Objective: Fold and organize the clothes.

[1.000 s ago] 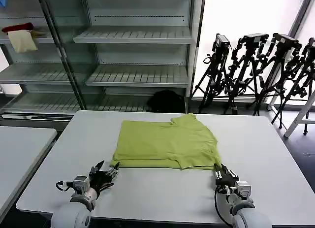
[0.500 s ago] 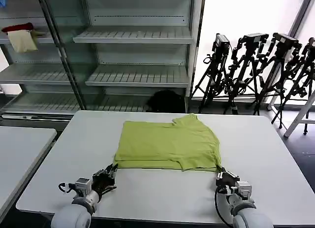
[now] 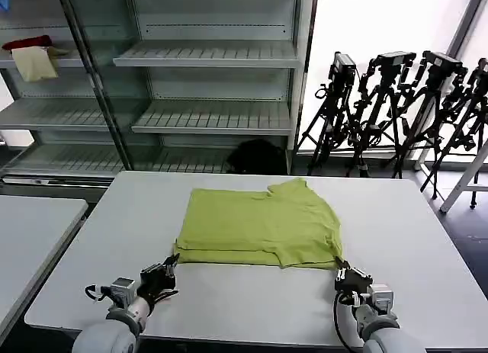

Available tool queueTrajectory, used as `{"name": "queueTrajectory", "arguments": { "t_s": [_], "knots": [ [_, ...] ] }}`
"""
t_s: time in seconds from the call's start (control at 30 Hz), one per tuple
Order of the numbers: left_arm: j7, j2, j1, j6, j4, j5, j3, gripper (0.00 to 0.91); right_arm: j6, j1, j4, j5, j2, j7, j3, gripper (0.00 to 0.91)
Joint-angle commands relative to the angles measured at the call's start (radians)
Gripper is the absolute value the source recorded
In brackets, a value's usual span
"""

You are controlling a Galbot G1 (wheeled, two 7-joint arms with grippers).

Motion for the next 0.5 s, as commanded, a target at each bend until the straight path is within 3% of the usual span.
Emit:
{"name": "queueTrajectory", "arguments": {
  "t_s": [0.03, 0.23, 0.47, 0.5],
  "knots": [
    [0.013, 0.091, 0.254, 0.007, -0.214, -0.024, -0.126, 0.0, 0.0, -0.199, 0.151, -0.009, 0.017, 0.037, -0.041, 0.0],
    [0.013, 0.119, 0.347, 0.007, -0.233, -0.013, -0.182, 0.0, -0.001, -0.286, 0.204, -0.028, 0.014, 0.07, -0.06, 0.0],
    [0.005, 0.107, 0.403, 0.006, -0.244, 0.009, -0.189, 0.0, 0.0, -0.356, 0.235, -0.072, 0.001, 0.044, -0.072, 0.0],
    [0.002, 0.102, 0.405, 0.006, -0.243, 0.012, -0.185, 0.0, 0.0, -0.354, 0.233, -0.072, 0.002, 0.045, -0.072, 0.282]
  ]
}}
